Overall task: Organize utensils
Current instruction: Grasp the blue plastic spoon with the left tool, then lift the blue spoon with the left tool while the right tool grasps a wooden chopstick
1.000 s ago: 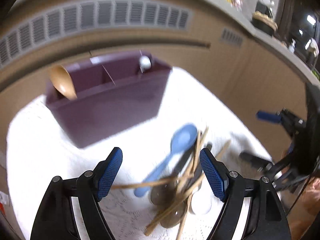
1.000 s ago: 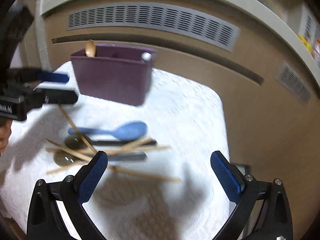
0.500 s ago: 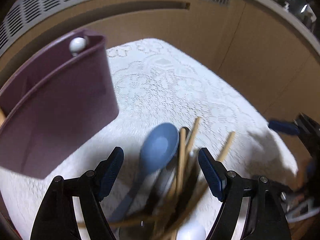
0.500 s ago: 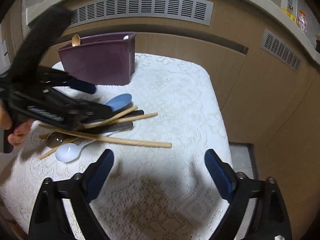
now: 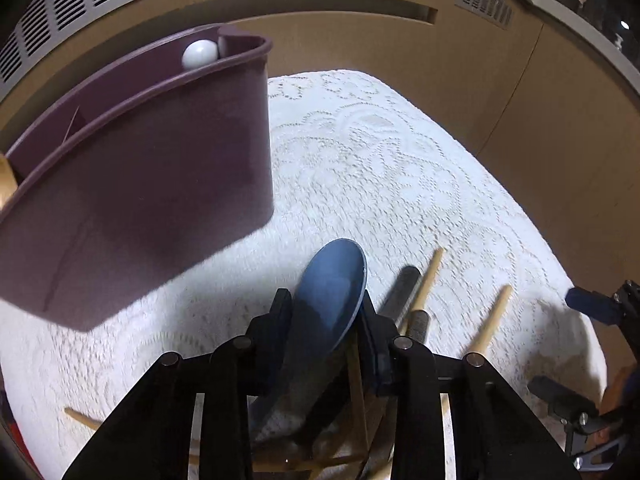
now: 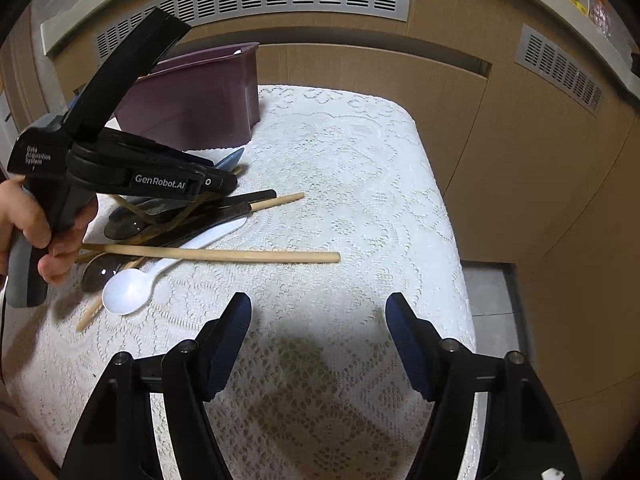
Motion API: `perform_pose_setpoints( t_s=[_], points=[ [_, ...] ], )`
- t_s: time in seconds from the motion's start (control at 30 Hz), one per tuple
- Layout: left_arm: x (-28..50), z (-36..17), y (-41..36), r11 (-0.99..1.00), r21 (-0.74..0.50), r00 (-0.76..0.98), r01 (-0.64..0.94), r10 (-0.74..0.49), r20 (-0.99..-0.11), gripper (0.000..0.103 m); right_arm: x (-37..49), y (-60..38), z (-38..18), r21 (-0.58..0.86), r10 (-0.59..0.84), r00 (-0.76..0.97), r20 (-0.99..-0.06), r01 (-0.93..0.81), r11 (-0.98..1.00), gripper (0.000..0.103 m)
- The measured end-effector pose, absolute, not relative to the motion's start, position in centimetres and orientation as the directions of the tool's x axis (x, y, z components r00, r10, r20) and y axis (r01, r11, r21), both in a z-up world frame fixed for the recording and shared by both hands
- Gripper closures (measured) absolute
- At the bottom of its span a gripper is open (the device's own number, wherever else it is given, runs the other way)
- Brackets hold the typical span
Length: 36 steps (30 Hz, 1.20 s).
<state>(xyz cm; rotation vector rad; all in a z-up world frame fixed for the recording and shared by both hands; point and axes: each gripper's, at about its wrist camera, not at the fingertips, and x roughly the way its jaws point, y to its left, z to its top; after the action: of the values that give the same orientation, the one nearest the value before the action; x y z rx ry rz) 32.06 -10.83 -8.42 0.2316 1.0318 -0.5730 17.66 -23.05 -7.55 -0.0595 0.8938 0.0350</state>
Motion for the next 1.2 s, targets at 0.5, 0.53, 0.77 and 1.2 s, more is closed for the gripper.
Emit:
perform_pose_setpoints(
  t_s=[0.5,0.53,0.77,1.2],
  points=[
    [25.5,-2.5,-1.1,0.902,-0.134,0.605,0.41,-0.379,-0.701,0.073,18.1,-18.5,-5.5,-0.057,0.051,0.632,-0.773,-0.149,0.987,0.036],
    [25.0,-2.0,0.0,0.906,-0.148,0.619,0.396,-0.382,-0.687,0.073,18.2,-18.0,-5.4,-0.059,0.056,0.632,-0.773,-0.159,0.985,0.036],
    [23.0,0.1,7.5,0.933,-0.255,0.713,0.252,-0.358,-0.603,0.074,19.1,-12.6,-3.8,-0.084,0.133,0.632,-0.764,-0.301,0.95,0.036],
    [19.8,1.4,16.7,0.928,-0.353,0.789,0.115,-0.301,-0.535,0.08,25.6,0.7,-7.1,0.06,0.339,0.407,-0.848,-0.563,0.824,0.074]
  ],
)
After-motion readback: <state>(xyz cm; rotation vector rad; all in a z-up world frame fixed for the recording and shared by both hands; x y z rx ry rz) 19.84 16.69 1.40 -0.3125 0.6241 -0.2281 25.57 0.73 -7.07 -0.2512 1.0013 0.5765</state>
